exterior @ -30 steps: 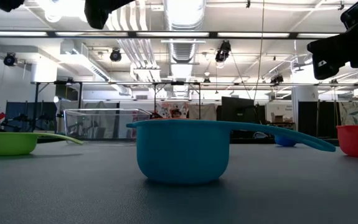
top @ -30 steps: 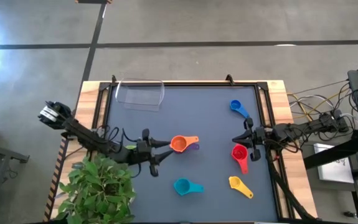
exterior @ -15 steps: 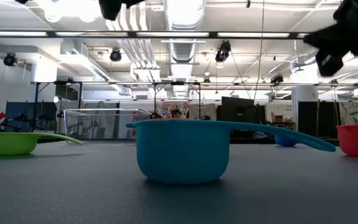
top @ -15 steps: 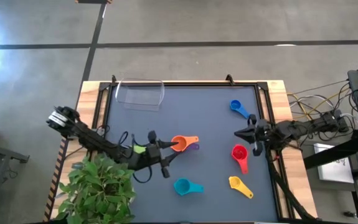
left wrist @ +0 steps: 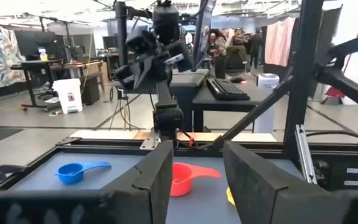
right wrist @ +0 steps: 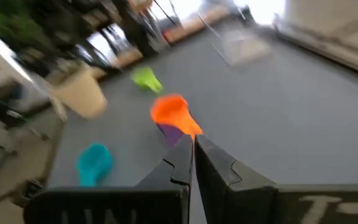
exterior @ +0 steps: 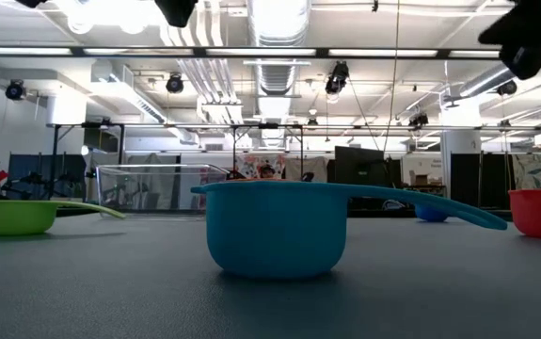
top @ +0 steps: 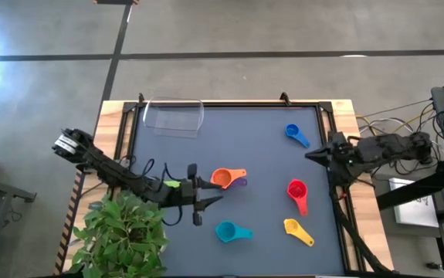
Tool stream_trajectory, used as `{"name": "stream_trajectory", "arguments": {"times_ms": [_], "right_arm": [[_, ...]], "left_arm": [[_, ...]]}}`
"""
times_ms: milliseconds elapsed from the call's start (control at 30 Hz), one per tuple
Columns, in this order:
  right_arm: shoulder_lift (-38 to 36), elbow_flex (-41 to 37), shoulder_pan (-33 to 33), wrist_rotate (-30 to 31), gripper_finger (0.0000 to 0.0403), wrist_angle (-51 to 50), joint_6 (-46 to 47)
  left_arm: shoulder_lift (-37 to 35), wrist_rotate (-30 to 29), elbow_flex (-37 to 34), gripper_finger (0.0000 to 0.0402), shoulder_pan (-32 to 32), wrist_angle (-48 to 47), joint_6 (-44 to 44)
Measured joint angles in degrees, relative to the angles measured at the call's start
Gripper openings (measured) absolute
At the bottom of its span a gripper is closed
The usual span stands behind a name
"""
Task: Nest measuring cups in basket
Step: Stack the red measuring cup on top of the orange measuring cup
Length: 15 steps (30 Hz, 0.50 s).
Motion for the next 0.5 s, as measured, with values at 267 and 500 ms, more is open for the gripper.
{"name": "stream_trajectory", "arguments": {"times_ms": [267, 500], "right_arm": [[13.6, 2.3, 0.0, -3.4, 0.002, -14.5, 11.5], [19.3, 0.6, 0.8, -5.2, 0.0042, -14.5, 22.1]], "left_arm": [[-0.4, 0.0, -0.8, 0.0084, 0.5, -0.8, -0.2], [-3.5, 0.1, -4.4, 0.0066, 0.8, -1.0, -2.9]]}}
